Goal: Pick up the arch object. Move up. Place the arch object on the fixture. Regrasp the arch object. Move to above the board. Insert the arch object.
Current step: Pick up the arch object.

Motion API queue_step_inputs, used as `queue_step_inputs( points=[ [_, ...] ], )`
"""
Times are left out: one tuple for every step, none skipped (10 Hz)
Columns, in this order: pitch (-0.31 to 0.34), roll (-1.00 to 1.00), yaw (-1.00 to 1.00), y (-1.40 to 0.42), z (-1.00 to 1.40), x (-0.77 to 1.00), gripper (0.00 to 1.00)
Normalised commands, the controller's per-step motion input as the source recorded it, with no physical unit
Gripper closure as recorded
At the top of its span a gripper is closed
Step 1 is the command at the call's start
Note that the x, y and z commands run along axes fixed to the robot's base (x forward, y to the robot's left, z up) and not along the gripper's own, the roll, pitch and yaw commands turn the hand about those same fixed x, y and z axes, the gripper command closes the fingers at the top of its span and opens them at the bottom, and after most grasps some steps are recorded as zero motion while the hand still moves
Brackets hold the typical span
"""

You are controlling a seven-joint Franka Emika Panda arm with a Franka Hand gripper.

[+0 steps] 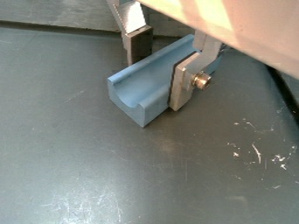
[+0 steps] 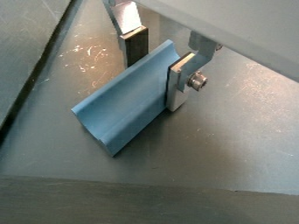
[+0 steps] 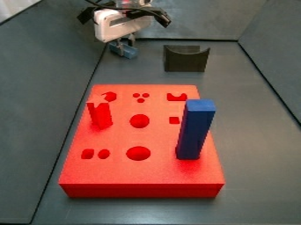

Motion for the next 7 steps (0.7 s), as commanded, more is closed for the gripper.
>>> queue_step_inputs(
  points=[
    [0.000, 0.00, 0.00, 0.00, 0.00, 0.00, 1.00],
    [0.000, 0.00, 0.00, 0.00, 0.00, 0.00, 1.00],
    [0.000, 0.00, 0.00, 0.00, 0.00, 0.00, 1.00],
    [0.000, 0.00, 0.00, 0.00, 0.00, 0.00, 1.00],
    [0.000, 0.00, 0.00, 0.00, 0.00, 0.00, 1.00],
    [0.000, 0.00, 0.00, 0.00, 0.00, 0.00, 1.00],
    [0.000, 0.00, 0.00, 0.00, 0.00, 0.00, 1.00]
  ],
)
